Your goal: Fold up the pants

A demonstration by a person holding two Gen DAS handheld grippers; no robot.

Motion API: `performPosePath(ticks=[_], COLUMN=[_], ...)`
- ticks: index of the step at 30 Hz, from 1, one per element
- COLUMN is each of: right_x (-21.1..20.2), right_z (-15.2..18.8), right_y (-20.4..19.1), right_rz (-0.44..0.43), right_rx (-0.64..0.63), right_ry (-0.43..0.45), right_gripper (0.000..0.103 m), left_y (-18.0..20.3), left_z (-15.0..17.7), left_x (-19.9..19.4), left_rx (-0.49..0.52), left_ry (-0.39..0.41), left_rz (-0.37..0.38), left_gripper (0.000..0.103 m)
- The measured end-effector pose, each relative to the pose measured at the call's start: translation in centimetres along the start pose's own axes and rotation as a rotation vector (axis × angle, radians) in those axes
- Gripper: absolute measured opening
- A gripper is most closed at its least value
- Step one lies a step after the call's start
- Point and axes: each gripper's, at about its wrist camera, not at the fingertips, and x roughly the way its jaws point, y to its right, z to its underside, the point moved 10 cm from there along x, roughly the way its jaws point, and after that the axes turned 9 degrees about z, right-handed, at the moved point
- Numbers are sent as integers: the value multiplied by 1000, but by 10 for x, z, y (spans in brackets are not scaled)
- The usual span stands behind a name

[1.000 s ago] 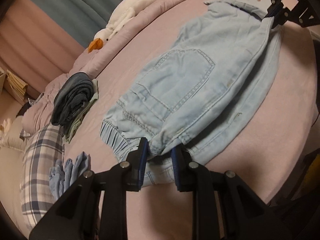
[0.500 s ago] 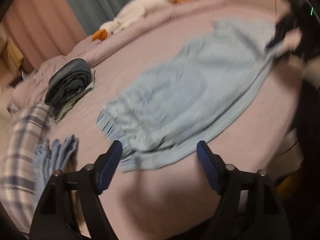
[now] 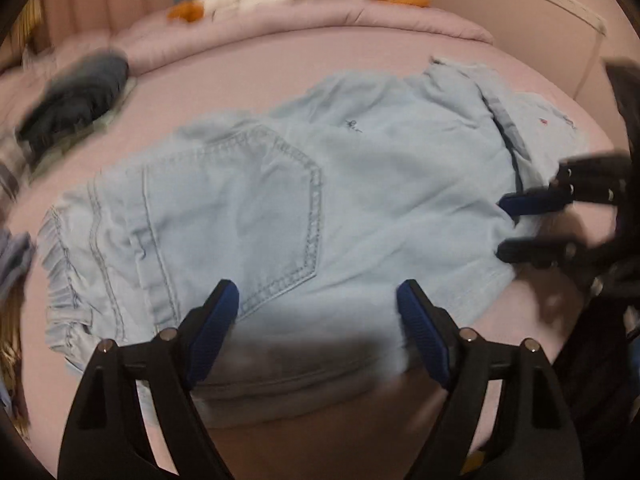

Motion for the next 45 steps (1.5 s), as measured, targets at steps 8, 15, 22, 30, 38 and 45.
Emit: performPosePath(ticks=[8, 15, 22, 30, 38, 45], right_x=[-29, -32, 19, 63, 35, -85], right_z=[-27, -27, -44, -47, -38, -16], right_y=[57, 220, 270, 284, 294, 300], right_rz=[-144, 200, 242, 369, 327, 229], right_rx=[277, 623, 729, 676, 755, 927], right_ry=[4, -27, -124, -308, -206, 118], right_gripper=[39, 54, 54, 41, 5, 5], left_y=[14, 78, 145, 158, 145, 173], left_z=[-31, -77, -101, -105, -104, -106], left_x=[-9, 10, 44, 62, 59, 41], left_rx=[-51, -14, 24, 23, -2, 182], left_ry=[-10, 12, -18, -29, -21, 35], left_rz=[116, 294, 416, 392, 387, 353], left_gripper=[83, 86, 86, 44, 9, 9])
